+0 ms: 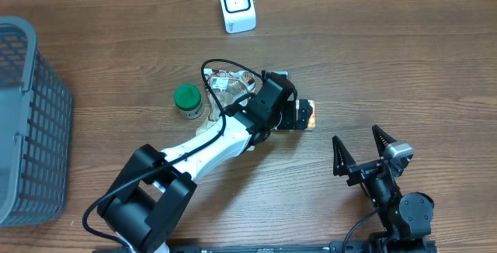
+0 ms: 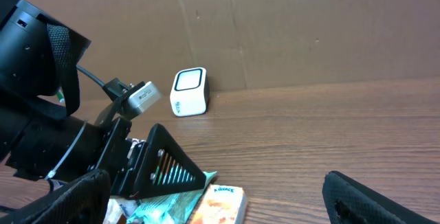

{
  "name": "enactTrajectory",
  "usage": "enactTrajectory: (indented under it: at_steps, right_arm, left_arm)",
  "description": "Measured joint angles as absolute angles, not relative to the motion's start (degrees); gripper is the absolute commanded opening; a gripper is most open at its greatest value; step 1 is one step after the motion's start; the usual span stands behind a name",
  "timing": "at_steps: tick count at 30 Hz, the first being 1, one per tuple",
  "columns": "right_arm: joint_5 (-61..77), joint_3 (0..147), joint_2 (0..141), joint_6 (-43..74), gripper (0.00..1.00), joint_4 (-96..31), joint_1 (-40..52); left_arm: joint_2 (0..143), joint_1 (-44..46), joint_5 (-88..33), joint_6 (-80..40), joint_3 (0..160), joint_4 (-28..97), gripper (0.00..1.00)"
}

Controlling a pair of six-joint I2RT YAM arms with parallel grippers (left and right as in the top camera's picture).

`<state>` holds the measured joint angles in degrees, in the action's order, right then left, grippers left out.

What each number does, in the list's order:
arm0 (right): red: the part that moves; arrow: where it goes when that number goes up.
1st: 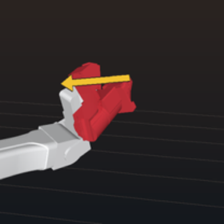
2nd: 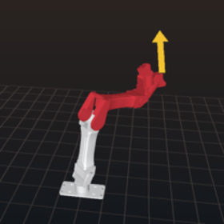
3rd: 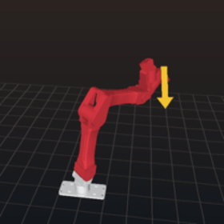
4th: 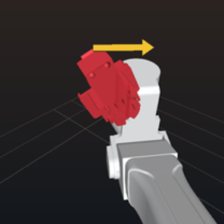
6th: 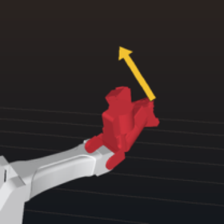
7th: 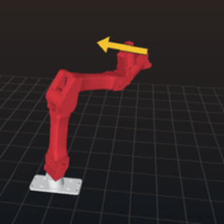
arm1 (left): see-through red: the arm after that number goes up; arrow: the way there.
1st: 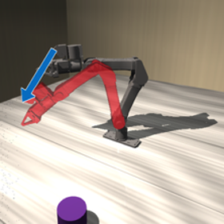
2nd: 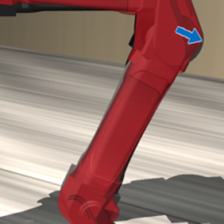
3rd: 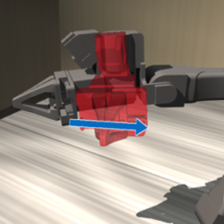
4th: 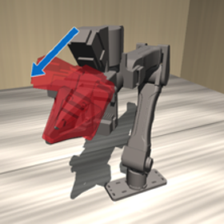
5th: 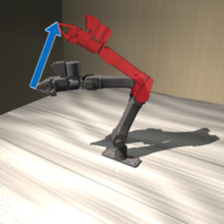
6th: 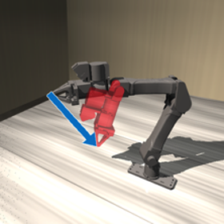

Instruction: Scan the item barcode

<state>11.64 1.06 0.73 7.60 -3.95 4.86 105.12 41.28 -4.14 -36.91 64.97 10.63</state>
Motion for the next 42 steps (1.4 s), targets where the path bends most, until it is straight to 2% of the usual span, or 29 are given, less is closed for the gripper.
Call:
enactTrajectory:
  at_steps: [5,11,16,22,30,42]
  right_arm:
    - [11.6,1.1,0.7,7.6,1.0,-4.0,4.9]
    - [11.6,1.1,0.7,7.6,1.0,-4.0,4.9]
    - [11.6,1.1,0.7,7.6,1.0,-4.0,4.9]
    - [11.6,1.1,0.7,7.6,1.0,-4.0,4.9]
    - [11.6,1.1,0.7,7.6,1.0,-4.0,4.9]
    - [11.6,1.1,0.7,7.6,1.0,-4.0,4.9]
  left_arm:
    - [100.8,40.8,-6.2,-34.5,65.5,17.8,1.0]
    - [86.6,35.5,-6.9,-29.7,70.3,31.2,1.0]
    - [74.5,26.0,-5.2,-26.6,72.4,44.2,1.0]
    - [67.6,11.7,0.5,-25.3,72.4,56.3,1.0]
    - [66.6,1.3,6.6,-18.3,72.4,61.0,1.0]
    - [68.7,-0.1,14.0,-14.5,72.4,61.8,1.0]
